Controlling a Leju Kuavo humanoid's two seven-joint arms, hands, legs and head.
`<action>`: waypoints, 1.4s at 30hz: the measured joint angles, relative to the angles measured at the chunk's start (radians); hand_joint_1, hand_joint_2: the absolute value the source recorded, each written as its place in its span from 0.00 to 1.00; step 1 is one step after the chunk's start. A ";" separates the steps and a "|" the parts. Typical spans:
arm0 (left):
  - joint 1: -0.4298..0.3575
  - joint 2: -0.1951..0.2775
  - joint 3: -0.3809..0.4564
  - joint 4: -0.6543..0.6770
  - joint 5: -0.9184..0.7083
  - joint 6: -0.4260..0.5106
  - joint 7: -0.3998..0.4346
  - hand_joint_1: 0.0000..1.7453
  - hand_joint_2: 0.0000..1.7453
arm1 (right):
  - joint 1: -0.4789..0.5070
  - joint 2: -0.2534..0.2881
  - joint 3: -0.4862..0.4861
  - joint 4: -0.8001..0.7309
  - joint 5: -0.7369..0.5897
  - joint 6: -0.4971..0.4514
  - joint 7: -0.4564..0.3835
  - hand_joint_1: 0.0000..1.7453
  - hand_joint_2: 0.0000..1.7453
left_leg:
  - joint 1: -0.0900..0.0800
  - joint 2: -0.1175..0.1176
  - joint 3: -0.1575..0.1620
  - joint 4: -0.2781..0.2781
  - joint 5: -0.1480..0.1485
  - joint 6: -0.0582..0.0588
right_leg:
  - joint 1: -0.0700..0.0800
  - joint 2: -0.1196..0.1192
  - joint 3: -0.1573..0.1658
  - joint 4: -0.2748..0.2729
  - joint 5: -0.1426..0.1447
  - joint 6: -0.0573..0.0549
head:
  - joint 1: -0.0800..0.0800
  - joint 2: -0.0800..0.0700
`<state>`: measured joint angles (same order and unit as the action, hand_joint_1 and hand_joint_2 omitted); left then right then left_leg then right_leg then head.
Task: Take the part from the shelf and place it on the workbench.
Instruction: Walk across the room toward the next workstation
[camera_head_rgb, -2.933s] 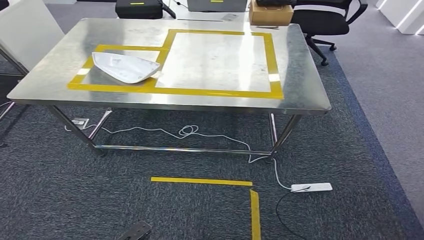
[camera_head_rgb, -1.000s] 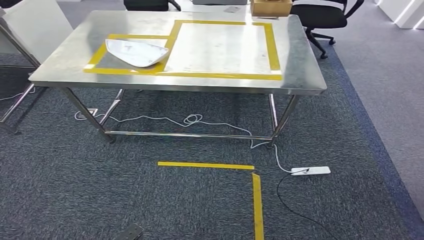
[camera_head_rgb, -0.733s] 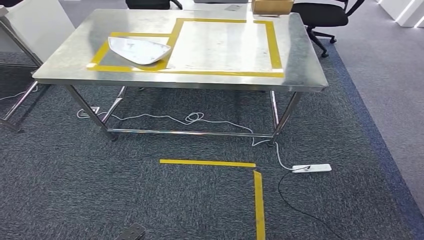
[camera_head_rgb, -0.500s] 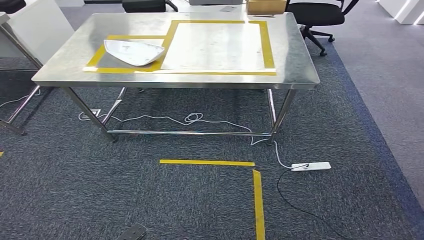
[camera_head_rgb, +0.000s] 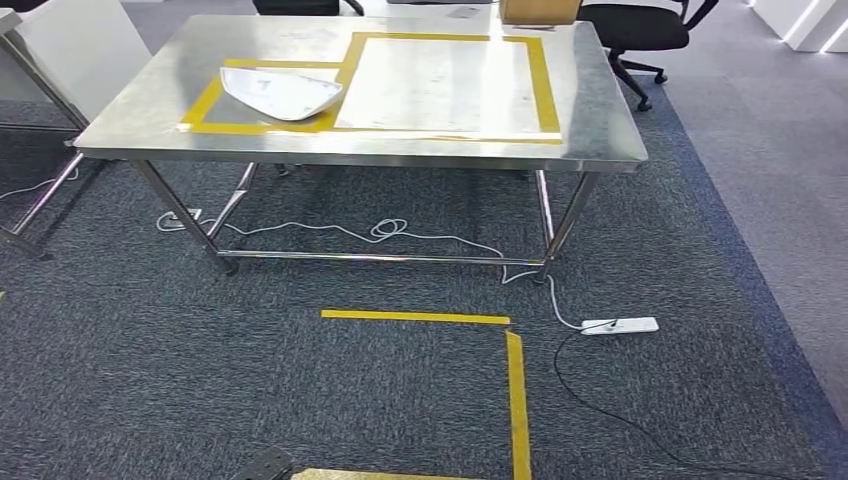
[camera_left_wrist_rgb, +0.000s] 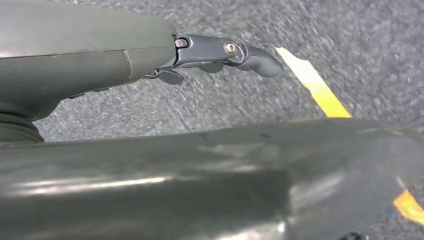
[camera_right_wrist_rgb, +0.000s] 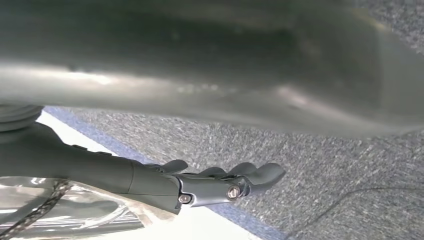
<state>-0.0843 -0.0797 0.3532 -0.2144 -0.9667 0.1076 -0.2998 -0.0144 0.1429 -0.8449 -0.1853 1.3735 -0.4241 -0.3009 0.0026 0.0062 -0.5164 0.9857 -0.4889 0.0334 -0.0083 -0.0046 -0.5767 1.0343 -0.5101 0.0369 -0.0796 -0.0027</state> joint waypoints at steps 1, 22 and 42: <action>-0.001 -0.001 0.000 0.000 0.000 0.000 0.000 0.00 0.00 | 0.000 0.000 0.000 0.000 0.000 0.000 0.000 0.00 0.00 | 0.001 0.001 -0.005 -0.002 0.006 0.006 | -0.002 0.001 -0.022 0.050 -0.035 0.004 | 0.001 0.000; -0.012 -0.009 -0.002 0.000 -0.015 -0.013 0.020 0.00 0.00 | 0.000 -0.001 0.001 0.000 -0.014 0.001 0.002 0.00 0.00 | 0.002 -0.001 -0.094 0.232 -0.087 -0.044 | -0.002 -0.001 0.041 -0.049 0.024 -0.041 | -0.004 0.000; -0.027 -0.018 -0.003 0.000 -0.018 -0.015 0.027 0.00 0.00 | -0.002 -0.004 0.002 0.000 -0.013 0.001 -0.001 0.00 0.00 | -0.010 0.003 -0.048 0.015 0.039 -0.014 | -0.006 0.006 0.074 -0.050 -0.017 -0.001 | 0.003 0.000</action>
<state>-0.1116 -0.0979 0.3503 -0.2144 -0.9842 0.0924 -0.2728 -0.0161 0.1392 -0.8431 -0.1850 1.3608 -0.4227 -0.3016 -0.0073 0.0095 -0.5644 1.0004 -0.4501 0.0190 -0.0144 0.0015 -0.5029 0.9846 -0.5274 0.0362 -0.0770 -0.0027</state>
